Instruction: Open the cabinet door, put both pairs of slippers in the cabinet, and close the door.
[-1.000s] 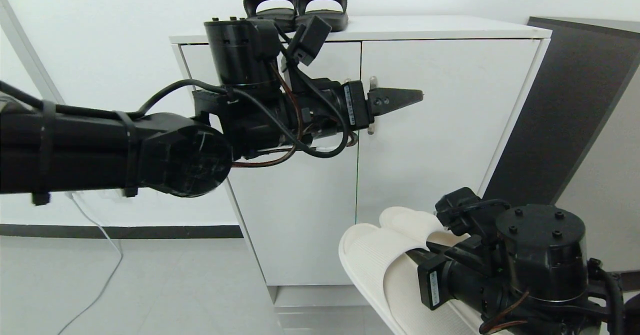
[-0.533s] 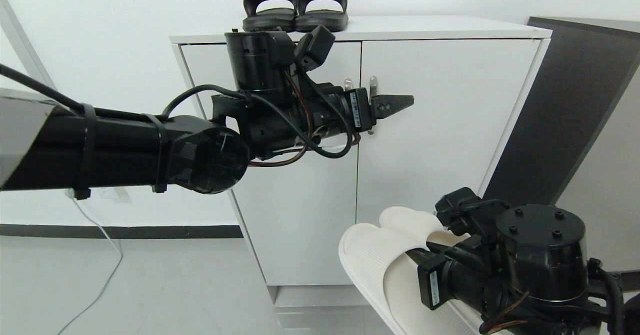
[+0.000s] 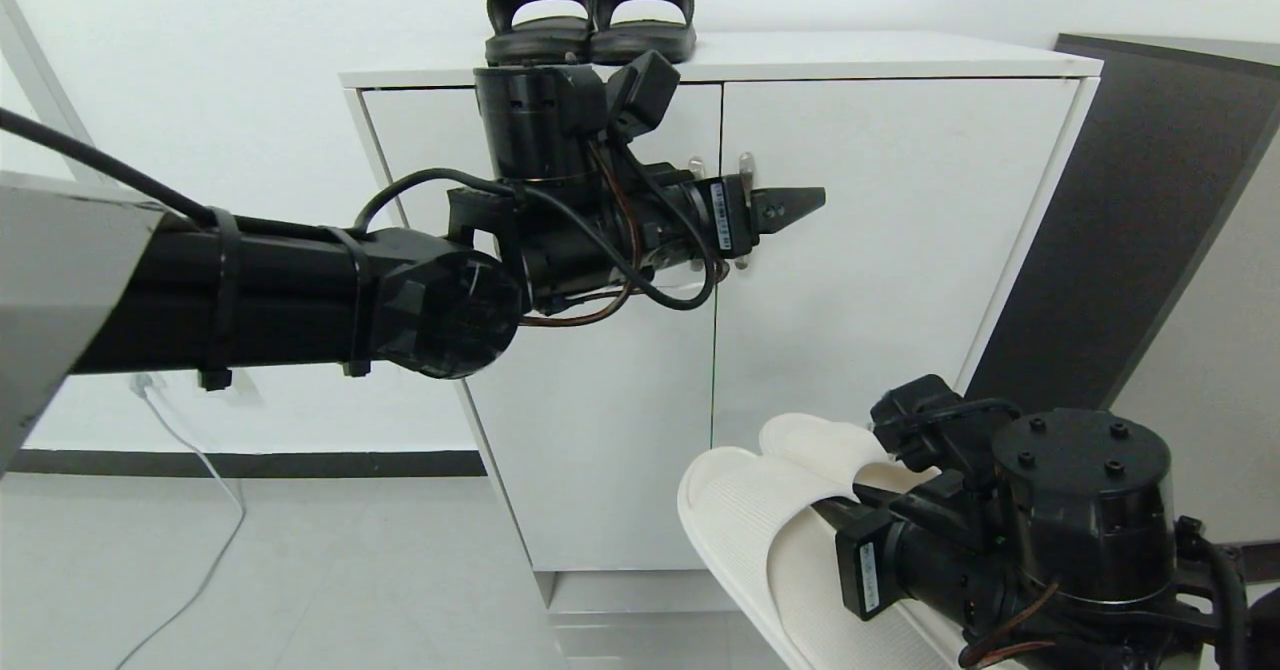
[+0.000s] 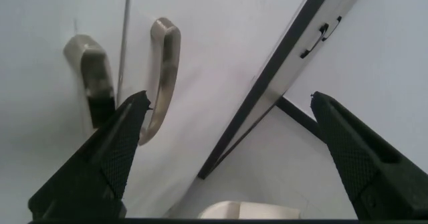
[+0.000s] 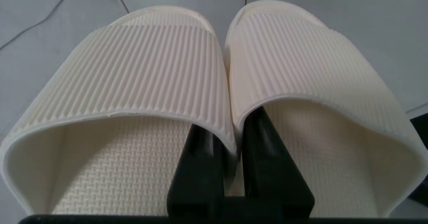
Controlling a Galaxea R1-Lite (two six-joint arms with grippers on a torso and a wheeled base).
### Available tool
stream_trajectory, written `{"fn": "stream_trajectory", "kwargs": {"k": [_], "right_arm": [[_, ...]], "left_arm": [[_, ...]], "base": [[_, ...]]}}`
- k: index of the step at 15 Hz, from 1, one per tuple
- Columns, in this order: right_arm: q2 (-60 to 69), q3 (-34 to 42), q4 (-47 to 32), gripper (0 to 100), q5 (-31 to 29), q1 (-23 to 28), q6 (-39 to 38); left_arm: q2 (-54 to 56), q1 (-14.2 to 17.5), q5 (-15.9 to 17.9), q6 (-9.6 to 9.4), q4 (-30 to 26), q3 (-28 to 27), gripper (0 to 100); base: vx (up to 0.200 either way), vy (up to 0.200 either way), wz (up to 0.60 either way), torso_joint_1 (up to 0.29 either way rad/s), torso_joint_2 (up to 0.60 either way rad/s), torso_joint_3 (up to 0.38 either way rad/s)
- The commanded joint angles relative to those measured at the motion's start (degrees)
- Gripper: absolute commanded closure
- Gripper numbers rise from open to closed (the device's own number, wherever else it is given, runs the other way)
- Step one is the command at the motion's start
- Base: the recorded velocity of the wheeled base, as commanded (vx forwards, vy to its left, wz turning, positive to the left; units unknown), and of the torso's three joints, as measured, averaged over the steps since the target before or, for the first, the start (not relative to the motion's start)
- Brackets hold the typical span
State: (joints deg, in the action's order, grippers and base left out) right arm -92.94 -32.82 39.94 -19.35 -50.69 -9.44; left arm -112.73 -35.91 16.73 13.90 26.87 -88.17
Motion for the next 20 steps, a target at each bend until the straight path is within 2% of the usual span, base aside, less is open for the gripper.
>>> {"fn": "stream_trajectory", "kwargs": {"k": [1,7,8,12,16,20], "right_arm": [[0.22,0.03,0.05,100,-0.08,-0.02,0.03],[0.39,0.03,-0.03,100,0.10,-0.02,-0.06],[0.39,0.12,-0.21,100,0.19,-0.02,-0.06],[2.41,2.49,-0.21,100,5.02,-0.90,0.12],[6.54,6.71,-0.21,100,13.28,-1.69,3.99],[7.34,8.12,-0.12,100,16.09,-2.22,4.51]], "left_arm": [[-1.71,0.05,-0.11,-0.01,-0.85,-1.83,0],[-3.99,-0.03,-0.11,-0.01,-1.12,-4.46,0],[-3.99,0.05,-0.03,0.08,-1.12,-4.55,100],[-2.32,-1.00,-0.29,0.08,-0.85,-2.53,100],[2.07,-2.58,-0.29,0.17,-0.41,3.98,100],[6.47,-3.90,-0.29,0.17,3.10,11.45,100]], "base": [[0.000,0.000,0.00,0.000,0.00,0.000],[0.000,0.000,0.00,0.000,0.00,0.000],[0.000,0.000,0.00,0.000,0.00,0.000],[0.000,0.000,0.00,0.000,0.00,0.000],[0.000,0.000,0.00,0.000,0.00,0.000],[0.000,0.000,0.00,0.000,0.00,0.000]]}}
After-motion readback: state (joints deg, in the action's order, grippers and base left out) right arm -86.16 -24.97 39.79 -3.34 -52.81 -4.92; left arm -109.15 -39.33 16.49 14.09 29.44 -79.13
